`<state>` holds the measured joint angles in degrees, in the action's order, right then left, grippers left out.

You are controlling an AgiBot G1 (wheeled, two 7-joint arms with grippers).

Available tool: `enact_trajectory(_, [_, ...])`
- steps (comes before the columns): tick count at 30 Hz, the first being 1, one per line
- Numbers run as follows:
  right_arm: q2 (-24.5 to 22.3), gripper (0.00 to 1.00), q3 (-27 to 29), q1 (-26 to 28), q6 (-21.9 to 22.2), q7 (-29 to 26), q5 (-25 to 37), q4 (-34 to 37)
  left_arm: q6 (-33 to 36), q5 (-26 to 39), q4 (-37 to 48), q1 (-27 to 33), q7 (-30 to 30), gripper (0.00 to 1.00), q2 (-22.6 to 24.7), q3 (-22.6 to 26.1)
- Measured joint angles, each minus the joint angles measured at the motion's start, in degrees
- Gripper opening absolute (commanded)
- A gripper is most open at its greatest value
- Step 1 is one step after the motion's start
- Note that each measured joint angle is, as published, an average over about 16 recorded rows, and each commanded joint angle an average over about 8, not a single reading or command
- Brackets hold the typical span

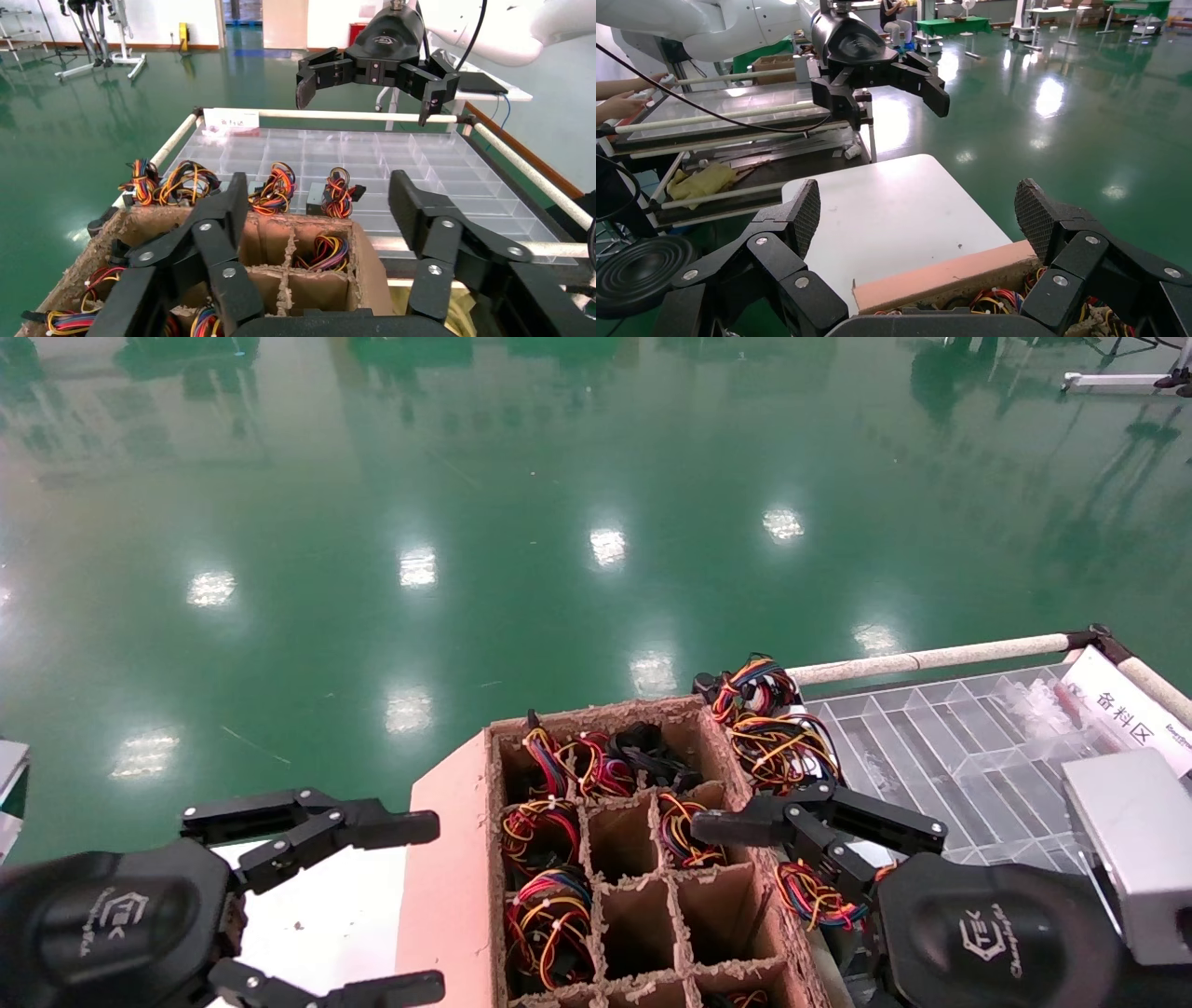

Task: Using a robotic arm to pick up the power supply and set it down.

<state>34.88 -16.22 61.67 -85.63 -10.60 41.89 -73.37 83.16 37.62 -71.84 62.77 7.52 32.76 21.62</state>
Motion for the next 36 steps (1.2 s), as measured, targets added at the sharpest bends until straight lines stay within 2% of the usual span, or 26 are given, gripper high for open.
enact_trajectory(11, [0.0,1.0,-0.7,0.3,2.5,3.5,5.3,2.5,0.0,0.0,0.0,0.0,0.0,0.0,0.0,0.0])
enact_trajectory(18, [2.0,1.0,-3.1,3.4,5.3,7.5,14.0,6.7,0.0,0.0,0.0,0.0,0.0,0.0,0.0,0.0])
enact_trajectory(25, [6.3,1.0,-7.1,9.7,7.2,11.2,24.1,13.6,0.0,0.0,0.0,0.0,0.0,0.0,0.0,0.0])
enact_trajectory(26, [7.1,0.97,-7.8,10.8,7.3,11.8,25.5,14.9,0.0,0.0,0.0,0.0,0.0,0.0,0.0,0.0])
enact_trajectory(30, [10.5,0.7,-10.2,15.3,7.5,14.7,30.5,20.7,0.0,0.0,0.0,0.0,0.0,0.0,0.0,0.0])
enact_trajectory(34, [14.0,0.37,-12.2,19.7,7.4,18.2,34.5,27.2,0.0,0.0,0.0,0.0,0.0,0.0,0.0,0.0])
enact_trajectory(36, [15.8,0.25,-13.2,21.7,7.4,20.1,36.1,30.6,0.0,0.0,0.0,0.0,0.0,0.0,0.0,0.0])
